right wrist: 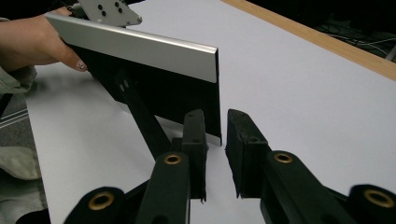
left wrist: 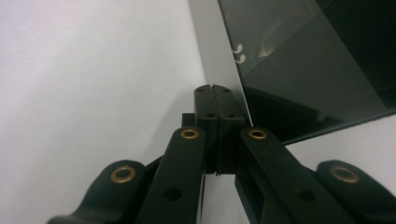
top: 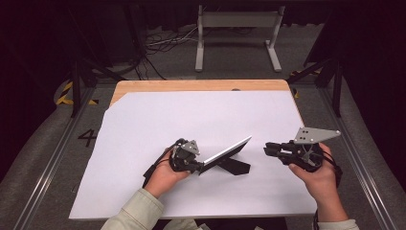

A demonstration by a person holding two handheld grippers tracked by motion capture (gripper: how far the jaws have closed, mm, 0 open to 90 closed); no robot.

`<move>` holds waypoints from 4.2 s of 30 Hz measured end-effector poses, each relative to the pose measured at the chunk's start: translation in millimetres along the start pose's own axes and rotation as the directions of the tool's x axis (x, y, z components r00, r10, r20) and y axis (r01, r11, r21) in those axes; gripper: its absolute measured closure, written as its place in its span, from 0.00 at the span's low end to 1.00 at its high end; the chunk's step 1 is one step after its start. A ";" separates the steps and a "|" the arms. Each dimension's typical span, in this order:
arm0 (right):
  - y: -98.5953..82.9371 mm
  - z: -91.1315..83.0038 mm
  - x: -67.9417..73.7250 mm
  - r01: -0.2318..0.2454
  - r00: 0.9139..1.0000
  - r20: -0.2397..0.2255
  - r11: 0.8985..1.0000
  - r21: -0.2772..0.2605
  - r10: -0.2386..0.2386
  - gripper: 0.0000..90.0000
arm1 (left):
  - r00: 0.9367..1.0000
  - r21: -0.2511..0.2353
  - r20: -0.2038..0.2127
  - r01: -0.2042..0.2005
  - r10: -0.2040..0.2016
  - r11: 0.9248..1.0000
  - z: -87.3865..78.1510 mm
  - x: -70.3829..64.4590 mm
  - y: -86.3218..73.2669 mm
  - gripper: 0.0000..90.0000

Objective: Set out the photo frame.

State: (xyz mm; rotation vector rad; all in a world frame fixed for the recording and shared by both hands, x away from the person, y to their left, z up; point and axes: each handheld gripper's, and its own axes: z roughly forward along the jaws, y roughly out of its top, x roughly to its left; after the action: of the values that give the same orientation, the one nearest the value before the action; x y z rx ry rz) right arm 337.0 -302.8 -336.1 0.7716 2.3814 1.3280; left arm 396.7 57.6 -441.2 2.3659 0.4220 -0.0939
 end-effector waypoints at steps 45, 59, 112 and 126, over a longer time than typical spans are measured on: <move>2.1 -4.1 -0.8 -0.007 1.000 -0.017 1.000 -0.014 0.007 0.84 | 0.937 0.094 0.284 -0.238 0.203 0.967 41.0 -60.6 28.3 1.00; 0.2 -8.6 -1.6 -0.022 1.000 -0.008 1.000 -0.015 0.022 0.83 | 0.934 0.069 0.269 -0.261 0.234 0.963 54.5 -70.8 39.5 1.00; 18.8 -26.4 5.2 -0.167 0.986 -0.026 0.986 0.007 0.167 0.78 | 0.991 -0.074 0.057 -0.116 0.120 0.991 -2.8 -37.1 13.8 0.89; 23.9 -27.2 8.8 -0.199 0.980 -0.007 0.980 -0.001 0.199 0.72 | 0.997 -0.170 -0.077 -0.011 -0.002 0.985 -47.6 -8.9 -17.1 0.85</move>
State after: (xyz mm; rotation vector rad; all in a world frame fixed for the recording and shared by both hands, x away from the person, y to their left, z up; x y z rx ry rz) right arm 323.5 -306.1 -301.6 1.0301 2.3588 1.4091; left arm 380.3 99.0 -415.5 2.2067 0.4434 0.0348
